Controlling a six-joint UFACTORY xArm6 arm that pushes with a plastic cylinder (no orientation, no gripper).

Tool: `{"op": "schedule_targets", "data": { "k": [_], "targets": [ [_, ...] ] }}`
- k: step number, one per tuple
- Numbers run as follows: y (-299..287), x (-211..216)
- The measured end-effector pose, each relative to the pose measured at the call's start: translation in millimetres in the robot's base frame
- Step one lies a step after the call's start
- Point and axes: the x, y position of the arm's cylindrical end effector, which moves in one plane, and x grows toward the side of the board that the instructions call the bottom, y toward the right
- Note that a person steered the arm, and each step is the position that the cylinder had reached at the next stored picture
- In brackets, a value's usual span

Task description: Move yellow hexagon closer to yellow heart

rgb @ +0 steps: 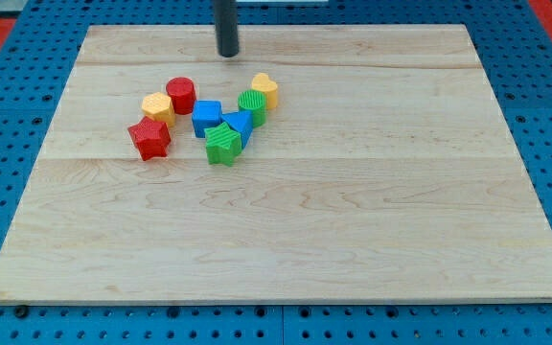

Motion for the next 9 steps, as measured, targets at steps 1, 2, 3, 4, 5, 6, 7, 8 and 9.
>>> {"op": "schedule_targets", "data": {
  "k": [1,2,3,4,5,6,7,8,9],
  "targets": [
    [-8.8,23.8],
    [-38.3,33.0],
    [-82.0,36.5],
    [-85.7,77.6],
    [-85.7,105.7],
    [-85.7,122.0],
    [-89.6,139.7],
    [-90.1,156.7],
    [-83.8,158.5]
  ]
}}
